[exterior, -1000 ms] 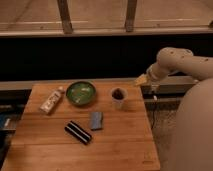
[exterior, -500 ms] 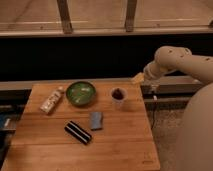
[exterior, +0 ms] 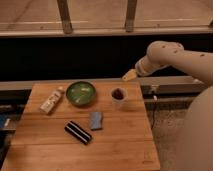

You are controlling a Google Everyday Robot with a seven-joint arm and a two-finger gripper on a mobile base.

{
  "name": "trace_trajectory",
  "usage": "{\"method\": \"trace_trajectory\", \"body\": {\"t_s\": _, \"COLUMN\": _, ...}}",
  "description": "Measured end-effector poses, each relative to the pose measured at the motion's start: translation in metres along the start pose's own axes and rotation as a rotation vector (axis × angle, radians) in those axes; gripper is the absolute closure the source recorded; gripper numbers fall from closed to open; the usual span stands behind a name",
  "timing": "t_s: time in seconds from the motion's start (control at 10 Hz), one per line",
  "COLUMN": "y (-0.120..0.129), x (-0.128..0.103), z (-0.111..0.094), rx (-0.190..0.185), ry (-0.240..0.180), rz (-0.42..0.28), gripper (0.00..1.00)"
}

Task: Place the bottle in the ceramic bowl

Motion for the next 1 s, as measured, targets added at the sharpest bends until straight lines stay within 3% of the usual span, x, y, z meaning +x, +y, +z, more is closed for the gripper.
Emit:
{"method": "trace_trajectory", "body": {"t_s": 0.1, "y": 0.013, "x": -0.008, "z": 0.007, "rx": -0.017, "ry": 0.006, "rz": -0.023, "gripper": 0.2}}
{"method": "trace_trajectory", "body": {"t_s": 0.6, "y": 0.133, "x": -0.062, "z": 0.065, "rx": -0.141, "ry": 0.068, "rz": -0.23, "gripper": 0.2}}
{"method": "trace_trajectory", "body": {"t_s": 0.9, "y": 0.214, "x": -0.071, "z": 0.101, "rx": -0.209, "ry": 0.123, "rz": -0.365, "gripper": 0.2}}
{"method": "trace_trajectory", "body": {"t_s": 1.0, "y": 0.225, "x": -0.071, "z": 0.105, "rx": -0.215, "ry": 0.133, "rz": -0.385, "gripper": 0.2}}
